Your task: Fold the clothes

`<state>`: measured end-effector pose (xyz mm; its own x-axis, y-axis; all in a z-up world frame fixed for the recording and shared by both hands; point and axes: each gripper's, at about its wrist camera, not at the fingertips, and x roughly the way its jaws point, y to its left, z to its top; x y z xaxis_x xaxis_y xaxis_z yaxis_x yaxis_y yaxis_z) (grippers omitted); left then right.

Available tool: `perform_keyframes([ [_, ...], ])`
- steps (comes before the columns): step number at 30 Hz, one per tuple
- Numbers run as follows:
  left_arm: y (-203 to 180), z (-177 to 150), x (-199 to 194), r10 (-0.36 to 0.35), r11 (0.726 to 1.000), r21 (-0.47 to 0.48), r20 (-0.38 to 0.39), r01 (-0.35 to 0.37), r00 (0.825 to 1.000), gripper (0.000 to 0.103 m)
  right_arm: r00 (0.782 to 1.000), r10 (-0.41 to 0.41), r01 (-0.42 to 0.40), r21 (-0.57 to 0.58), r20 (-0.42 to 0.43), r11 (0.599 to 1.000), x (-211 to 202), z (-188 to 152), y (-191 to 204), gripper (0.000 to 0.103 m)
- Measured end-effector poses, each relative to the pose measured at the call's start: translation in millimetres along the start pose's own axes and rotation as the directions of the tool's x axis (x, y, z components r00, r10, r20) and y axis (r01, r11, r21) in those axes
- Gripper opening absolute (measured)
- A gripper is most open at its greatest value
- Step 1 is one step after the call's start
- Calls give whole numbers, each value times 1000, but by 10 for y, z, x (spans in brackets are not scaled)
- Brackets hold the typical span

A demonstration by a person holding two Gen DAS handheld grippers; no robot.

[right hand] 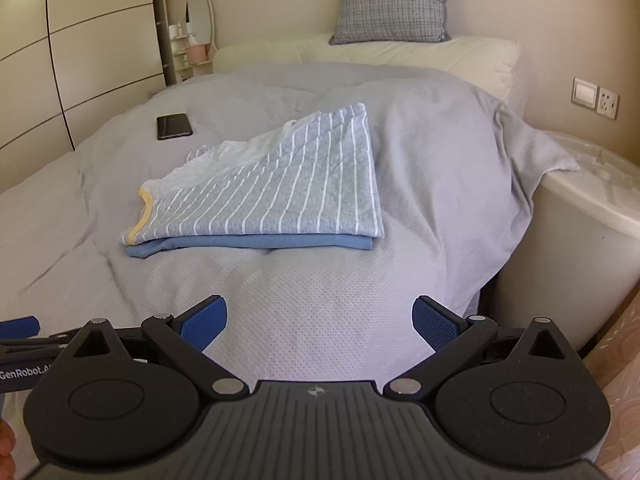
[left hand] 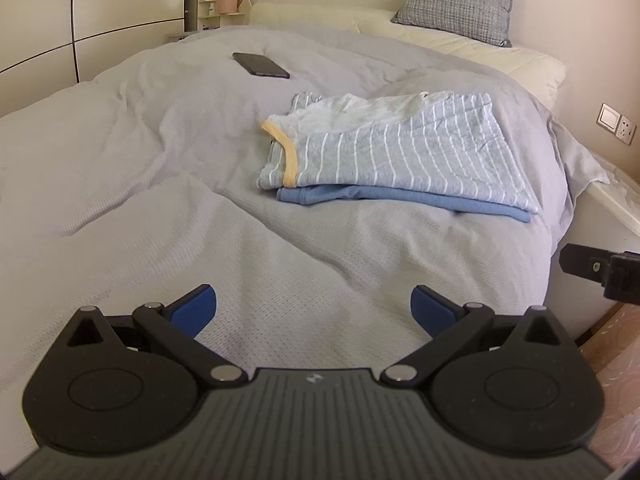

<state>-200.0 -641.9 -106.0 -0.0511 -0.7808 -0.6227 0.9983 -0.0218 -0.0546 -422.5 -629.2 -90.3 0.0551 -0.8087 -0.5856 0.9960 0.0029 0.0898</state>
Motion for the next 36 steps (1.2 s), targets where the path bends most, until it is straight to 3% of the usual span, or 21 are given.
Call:
perform_keyframes([
  [9, -97, -11, -221, -12, 999, 44, 30, 10, 999, 102, 1000, -2, 3, -18, 16, 1000, -181, 20, 45, 102],
  [19, -145, -2, -427, 22, 997, 74, 43, -26, 999, 102, 999, 12, -12, -7, 30, 1000, -394, 24, 29, 102],
  [36, -210, 17, -657, 25, 996, 81, 38, -28, 999, 102, 998, 21, -21, -3, 52, 1000, -705, 17, -52, 102],
])
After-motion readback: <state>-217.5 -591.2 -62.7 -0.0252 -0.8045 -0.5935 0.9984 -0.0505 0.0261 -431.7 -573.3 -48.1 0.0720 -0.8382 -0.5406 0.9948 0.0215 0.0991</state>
